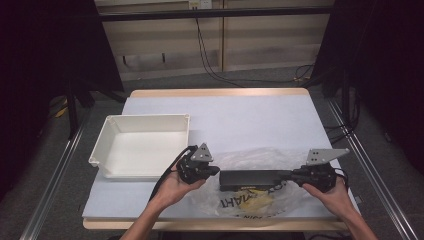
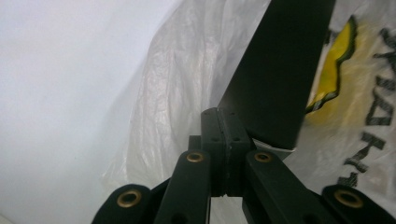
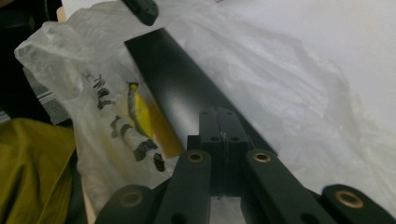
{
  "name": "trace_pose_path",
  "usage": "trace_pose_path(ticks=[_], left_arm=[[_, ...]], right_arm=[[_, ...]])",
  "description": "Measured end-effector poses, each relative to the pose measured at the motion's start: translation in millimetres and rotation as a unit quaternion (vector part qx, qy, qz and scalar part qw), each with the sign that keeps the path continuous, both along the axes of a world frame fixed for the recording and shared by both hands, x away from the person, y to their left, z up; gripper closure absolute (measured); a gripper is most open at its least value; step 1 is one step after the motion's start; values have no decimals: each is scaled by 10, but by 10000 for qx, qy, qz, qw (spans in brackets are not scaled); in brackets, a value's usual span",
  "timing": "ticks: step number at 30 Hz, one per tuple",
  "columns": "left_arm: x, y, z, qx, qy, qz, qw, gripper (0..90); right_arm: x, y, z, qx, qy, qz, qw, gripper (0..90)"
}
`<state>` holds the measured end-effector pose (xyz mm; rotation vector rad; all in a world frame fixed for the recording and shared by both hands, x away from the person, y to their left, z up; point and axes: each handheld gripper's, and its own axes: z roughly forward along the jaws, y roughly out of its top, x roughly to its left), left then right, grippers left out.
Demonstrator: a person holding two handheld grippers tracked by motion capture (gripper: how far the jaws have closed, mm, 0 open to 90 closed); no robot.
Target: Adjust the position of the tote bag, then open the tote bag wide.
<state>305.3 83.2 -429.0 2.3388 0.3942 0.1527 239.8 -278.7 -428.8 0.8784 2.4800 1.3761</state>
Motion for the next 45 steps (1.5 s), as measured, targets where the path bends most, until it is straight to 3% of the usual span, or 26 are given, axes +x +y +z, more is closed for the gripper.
trace_pose_path(ticks=[1,6,12,13,17,19,23,25,30,33,34,36,38,41,42,43,45], left_arm=[[7,8,-7,158,-21,9,9999,900],[20,-8,-126,406,79,23,9991,900],[68,-85,-260,469,181,168,9986,897],[86,-87,-275,565,221,58,9981,897],[79,-118,-357,707,247,21,9972,894],[74,-109,-376,625,276,57,9976,897],[53,-74,-373,707,189,72,9973,897],[46,-70,-374,739,92,100,9972,897],[61,-56,-372,776,37,183,9968,897],[69,-55,-383,620,134,263,9976,894],[87,-42,-370,754,110,147,9970,891],[72,-44,-363,566,140,169,9982,879],[63,-36,-324,514,143,115,9985,861],[50,-12,-285,314,91,88,9994,841],[36,-8,-272,173,95,106,9997,824],[33,13,-241,199,82,27,9998,804],[1,26,-207,-12,35,138,9999,783]], right_arm=[[-45,-2,-16,-63,11,35,10000,900],[-225,-101,-56,-197,24,-68,9998,900],[-316,-220,-242,-479,265,-232,9982,900],[-304,-222,-293,-522,326,-238,9978,900],[-293,-208,-376,-714,423,-259,9962,900],[-306,-202,-414,-759,466,-255,9957,900],[-354,-193,-477,-918,509,-287,9941,900],[-369,-198,-470,-1024,411,-316,9934,900],[-417,-270,-468,-1071,396,-527,9921,900],[-432,-294,-470,-1041,387,-609,9919,900],[-429,-288,-468,-1047,379,-629,9918,900],[-417,-272,-474,-980,337,-612,9927,900],[-412,-279,-453,-787,213,-631,9947,900],[-416,-321,-364,-279,32,-720,9970,900],[-420,-328,-343,-178,-67,-741,9971,900],[-427,-332,-324,-70,-109,-775,9969,894],[-444,-333,-293,136,-217,-821,9963,827]])
